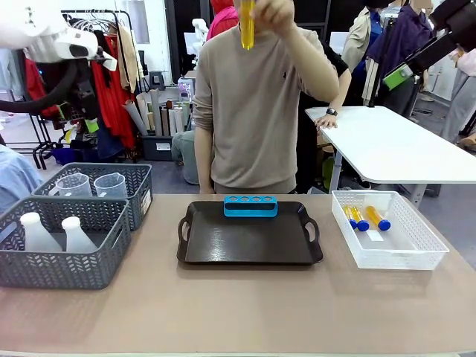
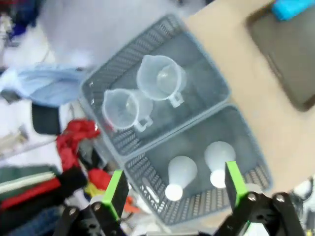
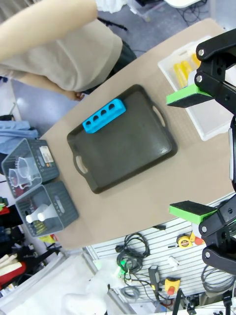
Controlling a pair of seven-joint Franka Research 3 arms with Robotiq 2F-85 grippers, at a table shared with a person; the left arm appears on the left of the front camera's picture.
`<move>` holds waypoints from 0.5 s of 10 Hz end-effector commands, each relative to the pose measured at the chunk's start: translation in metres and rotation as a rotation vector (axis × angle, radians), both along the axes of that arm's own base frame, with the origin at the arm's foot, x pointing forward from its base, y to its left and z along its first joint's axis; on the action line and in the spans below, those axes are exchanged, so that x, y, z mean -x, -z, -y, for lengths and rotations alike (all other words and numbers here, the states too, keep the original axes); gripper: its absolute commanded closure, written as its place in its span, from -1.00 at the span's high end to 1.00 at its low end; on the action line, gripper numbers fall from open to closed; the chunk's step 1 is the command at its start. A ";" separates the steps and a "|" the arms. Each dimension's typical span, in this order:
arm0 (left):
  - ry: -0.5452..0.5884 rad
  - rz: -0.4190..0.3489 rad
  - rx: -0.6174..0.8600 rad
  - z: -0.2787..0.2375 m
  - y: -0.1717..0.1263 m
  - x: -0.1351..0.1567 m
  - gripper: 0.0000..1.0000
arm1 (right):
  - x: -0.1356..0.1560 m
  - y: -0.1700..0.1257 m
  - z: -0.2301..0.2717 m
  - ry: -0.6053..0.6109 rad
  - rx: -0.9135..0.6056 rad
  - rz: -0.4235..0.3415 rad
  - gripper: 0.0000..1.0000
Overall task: Prepare the laboratory tools.
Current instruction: Pick up one Large Measuring Cup and place it on the Handle tray.
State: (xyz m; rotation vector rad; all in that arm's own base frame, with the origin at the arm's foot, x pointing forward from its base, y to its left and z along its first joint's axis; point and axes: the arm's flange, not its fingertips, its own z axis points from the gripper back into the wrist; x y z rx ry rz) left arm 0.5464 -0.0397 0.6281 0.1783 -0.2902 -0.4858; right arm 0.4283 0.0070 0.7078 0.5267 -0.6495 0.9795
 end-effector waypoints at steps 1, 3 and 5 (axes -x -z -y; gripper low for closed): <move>-0.166 -0.038 0.012 -0.008 0.028 -0.023 1.00 | 0.000 -0.001 -0.001 -0.007 -0.008 0.005 1.00; -0.283 -0.069 0.043 -0.022 0.064 -0.040 1.00 | 0.000 -0.001 -0.001 -0.007 -0.008 0.005 1.00; -0.320 -0.122 0.110 -0.038 0.110 -0.056 1.00 | 0.000 -0.001 -0.001 -0.007 -0.008 0.005 1.00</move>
